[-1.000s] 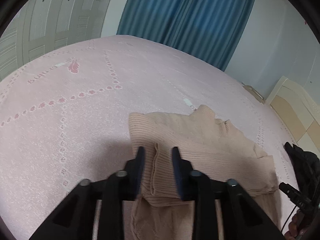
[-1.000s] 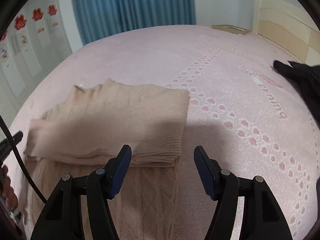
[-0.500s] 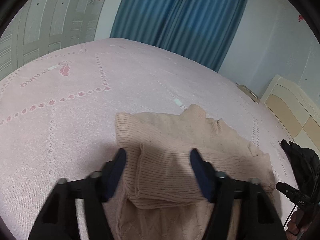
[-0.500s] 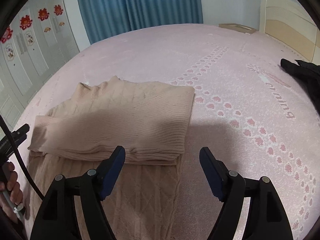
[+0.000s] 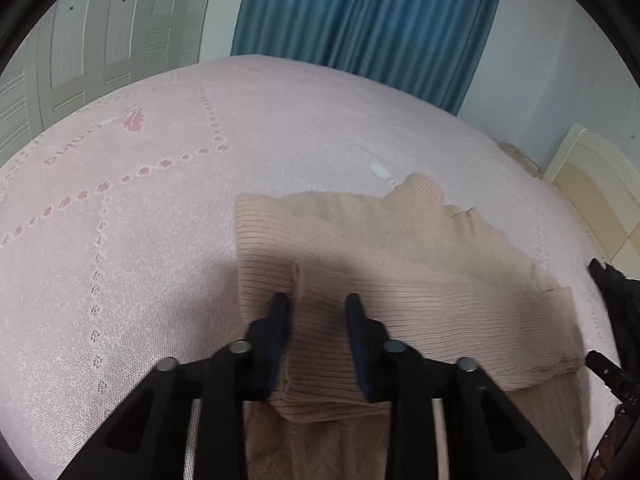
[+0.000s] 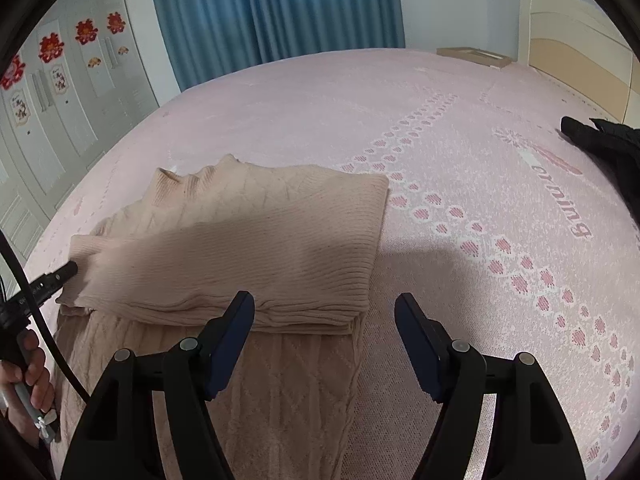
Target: Fold small clothes
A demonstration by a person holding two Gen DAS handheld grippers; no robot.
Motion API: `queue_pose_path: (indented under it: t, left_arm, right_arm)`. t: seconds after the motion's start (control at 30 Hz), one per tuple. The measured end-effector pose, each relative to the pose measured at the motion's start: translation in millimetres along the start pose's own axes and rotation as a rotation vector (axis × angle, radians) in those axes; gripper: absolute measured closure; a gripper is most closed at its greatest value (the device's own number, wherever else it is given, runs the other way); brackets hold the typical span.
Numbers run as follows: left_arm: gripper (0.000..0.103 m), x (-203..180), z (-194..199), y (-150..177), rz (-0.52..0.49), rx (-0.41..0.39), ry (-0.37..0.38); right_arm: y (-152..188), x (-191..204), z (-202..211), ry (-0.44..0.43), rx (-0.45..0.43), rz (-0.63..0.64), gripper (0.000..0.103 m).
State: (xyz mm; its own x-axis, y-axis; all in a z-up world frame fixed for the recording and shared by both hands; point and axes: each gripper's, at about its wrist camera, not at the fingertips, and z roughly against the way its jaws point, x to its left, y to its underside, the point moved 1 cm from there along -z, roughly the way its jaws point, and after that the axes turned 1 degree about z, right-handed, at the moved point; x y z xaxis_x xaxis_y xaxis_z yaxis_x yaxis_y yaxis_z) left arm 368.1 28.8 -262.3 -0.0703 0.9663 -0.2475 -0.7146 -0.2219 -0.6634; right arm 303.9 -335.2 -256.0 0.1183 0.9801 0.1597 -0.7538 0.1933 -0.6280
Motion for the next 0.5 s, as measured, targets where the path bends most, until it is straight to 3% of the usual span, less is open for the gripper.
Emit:
queue_pose_path:
  t: [0.07,0.13,0.3,0.37,0.5]
  left_arm:
    - [0.095,4.2,1.9,-1.0,0.018,-0.015,0.022]
    - [0.096,6.7,11.7,-3.5,0.033,-0.067,0.048]
    - [0.101,10.0,25.6,-8.8,0.051,-0.158,-0.006]
    - [0.101,15.7,24.1,-10.6,0.074,-0.166,-0.034]
    - [0.101,23.1,19.5,-12.2,0.102,-0.141,-0.011]
  right_arm:
    - [0.0,-2.5,-2.0,-0.003,0.008,-0.014,0.031]
    - [-0.4,-5.6,-3.3,-0.009,0.012,-0.032,0.031]
    - [-2.2,-10.3,-3.5,-0.025,-0.003,-0.073,0.031]
    - [-3.8,-10.6,-5.5,-0.023,-0.007,-0.083,0.031]
    - [-2.4,-10.5,-14.6,-0.002,0.020,-0.100,0.035]
